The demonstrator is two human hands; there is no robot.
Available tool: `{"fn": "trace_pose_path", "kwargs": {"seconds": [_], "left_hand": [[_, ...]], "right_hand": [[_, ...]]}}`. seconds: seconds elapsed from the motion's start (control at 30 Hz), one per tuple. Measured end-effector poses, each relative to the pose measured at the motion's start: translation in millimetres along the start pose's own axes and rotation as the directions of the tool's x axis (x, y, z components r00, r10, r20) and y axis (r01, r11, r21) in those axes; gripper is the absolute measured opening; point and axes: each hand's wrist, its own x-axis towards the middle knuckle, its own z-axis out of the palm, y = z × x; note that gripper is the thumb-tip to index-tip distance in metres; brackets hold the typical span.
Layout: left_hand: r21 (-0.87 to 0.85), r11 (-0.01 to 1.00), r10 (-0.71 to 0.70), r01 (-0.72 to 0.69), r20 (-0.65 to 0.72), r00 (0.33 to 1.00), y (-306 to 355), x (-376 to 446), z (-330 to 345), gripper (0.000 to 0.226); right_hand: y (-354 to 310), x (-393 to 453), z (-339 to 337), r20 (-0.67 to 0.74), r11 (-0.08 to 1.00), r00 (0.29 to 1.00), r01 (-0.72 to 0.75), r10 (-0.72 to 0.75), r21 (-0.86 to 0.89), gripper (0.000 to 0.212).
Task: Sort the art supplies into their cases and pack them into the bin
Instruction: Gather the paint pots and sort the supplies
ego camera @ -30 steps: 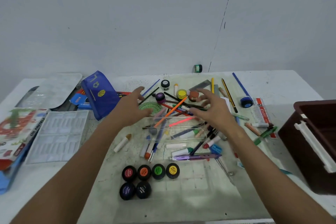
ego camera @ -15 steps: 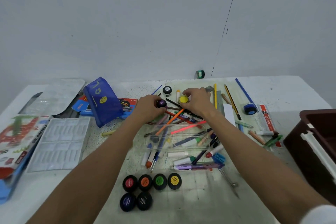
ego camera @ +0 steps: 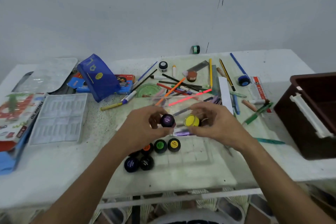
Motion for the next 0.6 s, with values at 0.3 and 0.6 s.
{"fn": "trace_pose_path", "kwargs": {"seconds": [0.3,0.6], "left_hand": [[0.085,0.979,0.175,-0.185,0.111,0.978,17,-21,48,0.033],[0.238,0.956,0.157,-0.173,0.084,0.984,11,-14,62,0.033]], "right_hand": [[18,-43,0,-0.015,0.923,0.999,0.038,-0.048,-0.383,0.033],[19,-41,9,-0.009,0.848,0.990,0.116,-0.141,-0.518,0.032]]}}
